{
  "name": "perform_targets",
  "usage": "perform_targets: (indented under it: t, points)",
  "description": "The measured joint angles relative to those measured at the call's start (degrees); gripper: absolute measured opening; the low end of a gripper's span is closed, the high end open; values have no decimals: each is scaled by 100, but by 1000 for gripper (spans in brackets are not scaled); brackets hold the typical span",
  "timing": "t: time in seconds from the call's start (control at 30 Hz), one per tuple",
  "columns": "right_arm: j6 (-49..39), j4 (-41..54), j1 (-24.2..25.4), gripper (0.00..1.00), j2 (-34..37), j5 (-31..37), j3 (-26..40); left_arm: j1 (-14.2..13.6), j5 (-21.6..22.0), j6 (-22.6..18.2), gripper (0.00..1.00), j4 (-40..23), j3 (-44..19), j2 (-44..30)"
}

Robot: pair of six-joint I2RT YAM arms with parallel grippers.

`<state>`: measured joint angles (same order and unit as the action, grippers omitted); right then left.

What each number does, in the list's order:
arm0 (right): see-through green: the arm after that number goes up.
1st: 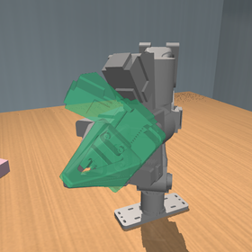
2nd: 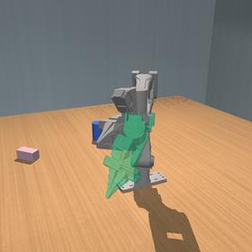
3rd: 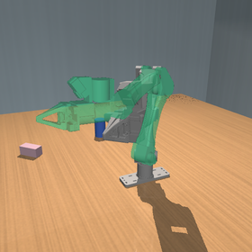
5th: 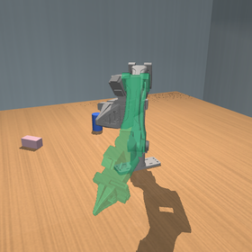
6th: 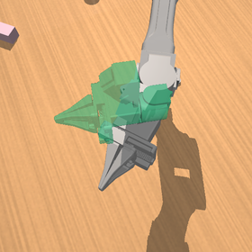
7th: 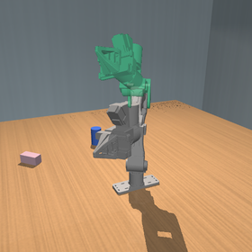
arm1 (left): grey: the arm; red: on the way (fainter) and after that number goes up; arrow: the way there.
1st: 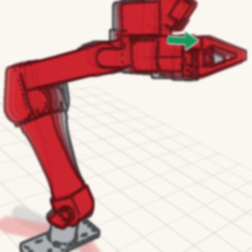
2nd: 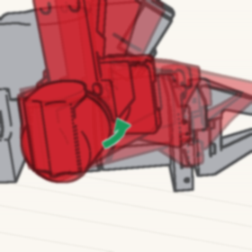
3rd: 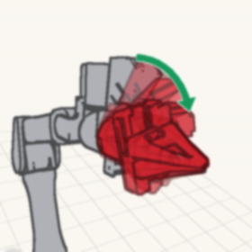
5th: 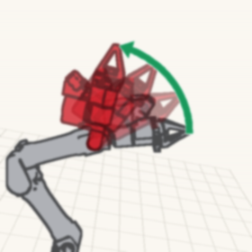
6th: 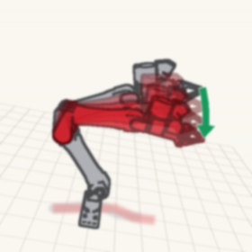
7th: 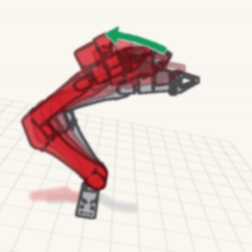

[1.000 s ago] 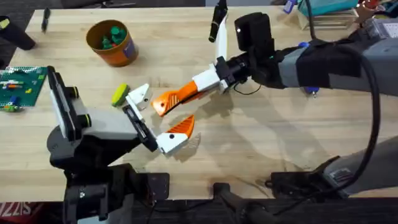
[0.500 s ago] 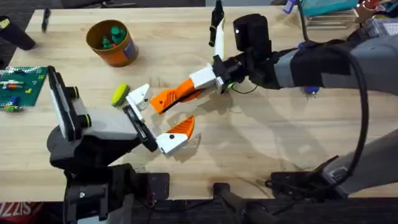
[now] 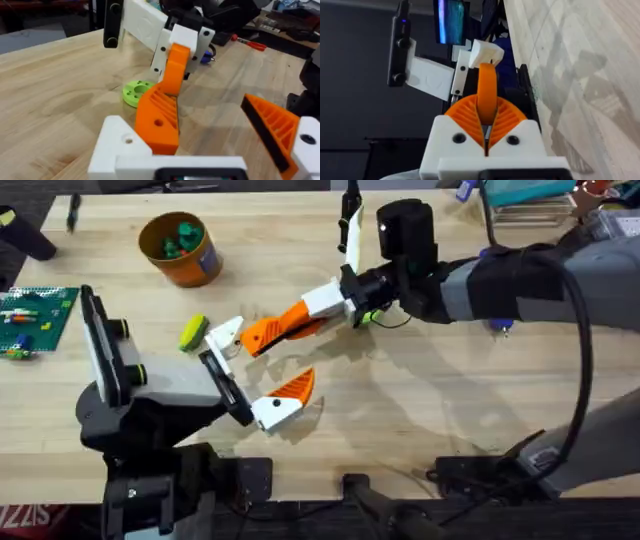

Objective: Pick up the gripper from the table and insert it into the empty holder that is missing its gripper. Then pick up a screw, insert it into the mounting hole, and use the screwdriver to tighten it. Finally, clean up the table by picking up the vegetable and placing it into the bucket.

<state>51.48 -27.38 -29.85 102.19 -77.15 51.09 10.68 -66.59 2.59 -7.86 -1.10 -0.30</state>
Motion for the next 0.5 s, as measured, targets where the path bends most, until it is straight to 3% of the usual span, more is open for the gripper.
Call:
perform_targets:
  t: [0.5]
  points:
    - [123, -101, -74, 18, 104, 59, 87, 2, -4, 15, 985, -4, 0, -1]
